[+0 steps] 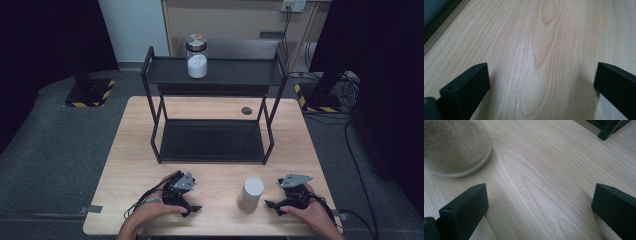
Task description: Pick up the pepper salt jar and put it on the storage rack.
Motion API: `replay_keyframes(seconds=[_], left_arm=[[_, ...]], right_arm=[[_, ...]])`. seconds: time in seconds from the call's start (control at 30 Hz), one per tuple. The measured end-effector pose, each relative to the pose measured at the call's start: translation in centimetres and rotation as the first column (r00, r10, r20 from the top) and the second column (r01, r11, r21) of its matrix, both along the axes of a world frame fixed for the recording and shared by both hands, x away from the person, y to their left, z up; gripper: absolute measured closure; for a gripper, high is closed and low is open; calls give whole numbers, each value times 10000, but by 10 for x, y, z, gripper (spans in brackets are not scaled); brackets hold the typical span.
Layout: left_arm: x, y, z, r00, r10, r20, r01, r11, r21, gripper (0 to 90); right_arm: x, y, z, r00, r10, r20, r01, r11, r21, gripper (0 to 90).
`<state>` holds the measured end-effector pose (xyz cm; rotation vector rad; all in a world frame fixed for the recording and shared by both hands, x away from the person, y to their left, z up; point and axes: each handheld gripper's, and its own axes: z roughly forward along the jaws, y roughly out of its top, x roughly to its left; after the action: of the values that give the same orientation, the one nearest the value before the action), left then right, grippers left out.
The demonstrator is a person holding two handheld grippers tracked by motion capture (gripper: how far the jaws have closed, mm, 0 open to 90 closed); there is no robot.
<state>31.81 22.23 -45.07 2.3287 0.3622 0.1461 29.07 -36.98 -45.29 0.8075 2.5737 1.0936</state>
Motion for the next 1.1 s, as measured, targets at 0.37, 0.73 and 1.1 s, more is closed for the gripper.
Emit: replay_keyframes(seconds=[0.37,0.73,1.1], left_arm=[[0,0,0,10000,10,-19,-10,10000,-20,0],[0,0,0,10000,27,-15,-27,10000,-24,0],[-1,0,0,10000,53,-16,-53,10000,-26,0]], right_arm=[[-3,-11,11,9963,860,65,-861,9961,197,52],[-9,-17,26,9821,1825,471,-1870,9748,1219,69],[-6,-11,30,9730,2244,538,-2307,9498,2111,92]])
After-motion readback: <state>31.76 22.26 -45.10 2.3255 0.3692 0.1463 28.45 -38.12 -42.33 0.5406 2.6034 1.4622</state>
